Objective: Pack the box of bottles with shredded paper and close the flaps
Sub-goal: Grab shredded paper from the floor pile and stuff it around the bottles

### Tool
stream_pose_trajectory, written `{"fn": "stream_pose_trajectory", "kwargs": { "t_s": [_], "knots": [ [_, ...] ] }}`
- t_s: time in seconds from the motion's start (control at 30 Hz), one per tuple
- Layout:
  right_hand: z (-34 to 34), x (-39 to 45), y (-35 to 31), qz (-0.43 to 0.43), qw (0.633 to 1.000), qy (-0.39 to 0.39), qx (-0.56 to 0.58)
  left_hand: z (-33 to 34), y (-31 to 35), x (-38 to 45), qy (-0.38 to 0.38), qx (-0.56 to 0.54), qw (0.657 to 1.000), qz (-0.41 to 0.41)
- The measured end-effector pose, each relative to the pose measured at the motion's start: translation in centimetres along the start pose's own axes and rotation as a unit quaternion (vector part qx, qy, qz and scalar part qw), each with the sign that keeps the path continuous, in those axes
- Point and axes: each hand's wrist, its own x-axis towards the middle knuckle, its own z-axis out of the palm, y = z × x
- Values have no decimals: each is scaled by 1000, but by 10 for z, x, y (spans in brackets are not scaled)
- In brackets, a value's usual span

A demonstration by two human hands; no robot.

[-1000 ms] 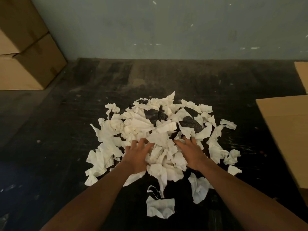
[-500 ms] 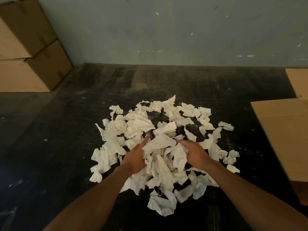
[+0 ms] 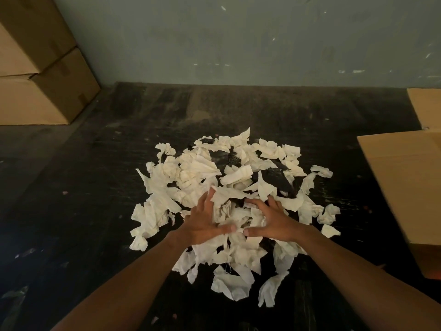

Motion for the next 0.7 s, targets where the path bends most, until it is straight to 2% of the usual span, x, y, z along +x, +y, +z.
{"fn": "stream_pose_trajectory", "kwargs": {
  "t_s": [0.07,0.17,0.23,0.3,0.5,0.7],
  "knots": [
    [-3,-2,-1,0,1000,-20,-23,7,3,-2,-37,94,994,30],
    [7,1,0,21,987,-60,-150,22,3,-1,-66,191,979,30],
    [17,3,2,21,966,-64,-250,28,0,3,-48,246,968,21],
    [22,7,2,20,957,-49,-285,29,-3,6,-16,278,960,28],
    [25,18,-5,-8,966,49,-255,25,-6,9,73,253,964,48],
    [27,16,-11,-10,975,102,-196,12,-7,11,68,162,984,25]
  ]
}}
